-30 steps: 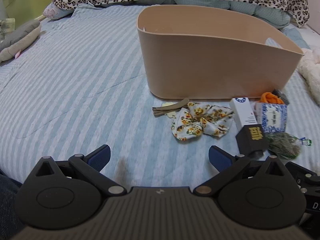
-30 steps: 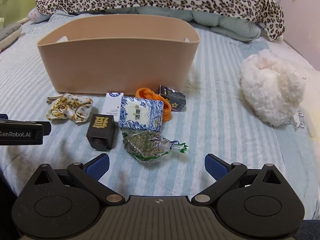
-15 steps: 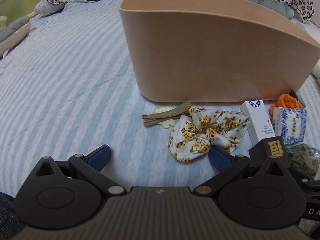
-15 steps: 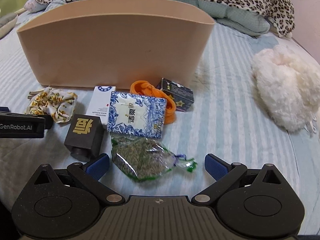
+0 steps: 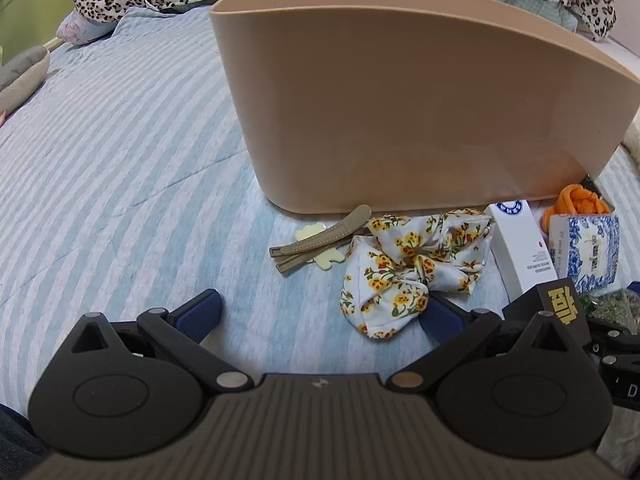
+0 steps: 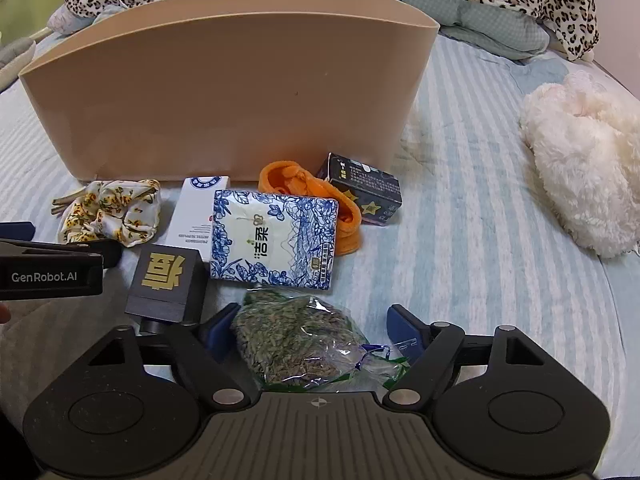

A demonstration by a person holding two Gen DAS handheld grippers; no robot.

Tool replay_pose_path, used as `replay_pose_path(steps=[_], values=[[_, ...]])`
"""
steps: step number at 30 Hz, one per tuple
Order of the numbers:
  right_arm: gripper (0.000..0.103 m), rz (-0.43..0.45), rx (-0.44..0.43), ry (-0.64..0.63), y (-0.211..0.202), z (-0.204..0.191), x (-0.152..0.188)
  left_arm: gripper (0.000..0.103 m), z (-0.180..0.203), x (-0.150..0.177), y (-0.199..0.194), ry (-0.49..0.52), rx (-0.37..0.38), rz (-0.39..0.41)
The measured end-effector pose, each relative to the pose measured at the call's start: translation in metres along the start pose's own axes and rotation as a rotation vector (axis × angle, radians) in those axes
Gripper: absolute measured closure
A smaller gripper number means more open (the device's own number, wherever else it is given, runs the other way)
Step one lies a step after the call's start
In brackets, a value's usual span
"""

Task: Organize objects
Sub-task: 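Grasp the floral scrunchie with the left tool while the right tool grasps the green tea bag, then carry both items over the beige basket and open both tools to drop them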

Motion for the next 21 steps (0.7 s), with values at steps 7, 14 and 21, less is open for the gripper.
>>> replay_pose_path(steps=[7, 14, 21], values=[[0.055, 0.011, -0.01, 0.032, -0.005, 0.006, 0.001, 0.057, 0.022, 0.005, -0.019, 0.084, 0.057, 0.056], [0.059, 0.019, 0.007, 0.049, -0.009, 0.009, 0.001, 0.098, 0.02, 0.006, -0.026, 0.054, 0.122, 0.041], [0.061, 0.042, 0.005, 0.072, -0.019, 0.014, 0.0, 0.1, 0.015, 0.009, -0.041, 0.045, 0.125, 0.063]])
Point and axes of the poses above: each gripper's, at about its wrist camera, not at the fingertips, and y roughly the way its jaws point, z to its right, x to its underside, the point moved 4 cm from there along y, roughly the way its jaws point, and after that the axes turned 4 degrees about x, right-handed, at the moved point
